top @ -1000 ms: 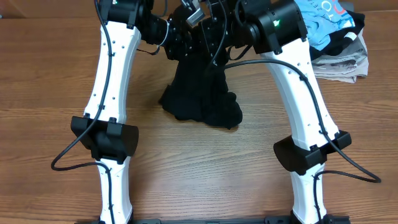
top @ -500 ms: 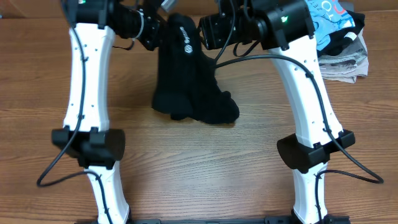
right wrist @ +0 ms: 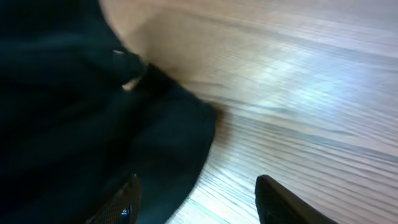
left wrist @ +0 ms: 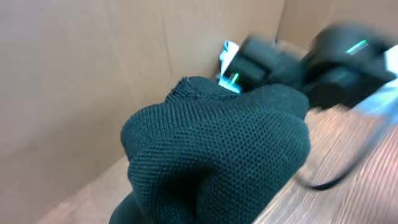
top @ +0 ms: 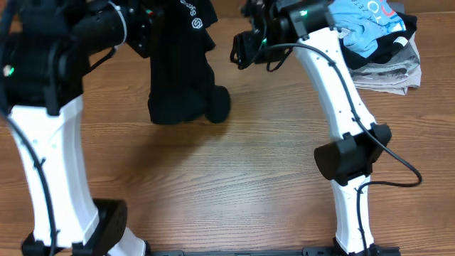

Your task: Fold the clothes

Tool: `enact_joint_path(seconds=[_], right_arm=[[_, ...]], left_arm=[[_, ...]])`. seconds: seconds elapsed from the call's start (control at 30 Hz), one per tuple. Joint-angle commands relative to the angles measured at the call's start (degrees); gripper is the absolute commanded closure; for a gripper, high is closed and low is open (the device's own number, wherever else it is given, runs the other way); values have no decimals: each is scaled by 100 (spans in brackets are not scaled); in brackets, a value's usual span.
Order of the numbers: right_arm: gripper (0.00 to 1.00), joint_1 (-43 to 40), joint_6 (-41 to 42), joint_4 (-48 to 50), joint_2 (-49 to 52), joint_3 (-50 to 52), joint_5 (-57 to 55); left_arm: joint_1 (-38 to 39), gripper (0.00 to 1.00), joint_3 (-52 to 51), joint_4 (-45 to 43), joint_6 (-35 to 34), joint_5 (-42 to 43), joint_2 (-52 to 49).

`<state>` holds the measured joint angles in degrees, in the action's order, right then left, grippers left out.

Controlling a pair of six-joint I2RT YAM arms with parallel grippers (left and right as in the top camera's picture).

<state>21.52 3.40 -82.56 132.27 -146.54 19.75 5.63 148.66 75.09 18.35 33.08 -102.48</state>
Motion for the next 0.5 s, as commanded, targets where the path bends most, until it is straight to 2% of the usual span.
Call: enact_joint_path(seconds=[0.0,0.23,0.47], right_arm=[[36,96,-339,243,-33,188,706],[29,258,-1016,474,-35,188,1646],[20,361,-1696,417,-37,179,2413]], left_arm=[[28,96,129,-46,-321,-92,229],[28,96,127,437,-319,-389,247],[28,96,122,673,-323,-1054,247]])
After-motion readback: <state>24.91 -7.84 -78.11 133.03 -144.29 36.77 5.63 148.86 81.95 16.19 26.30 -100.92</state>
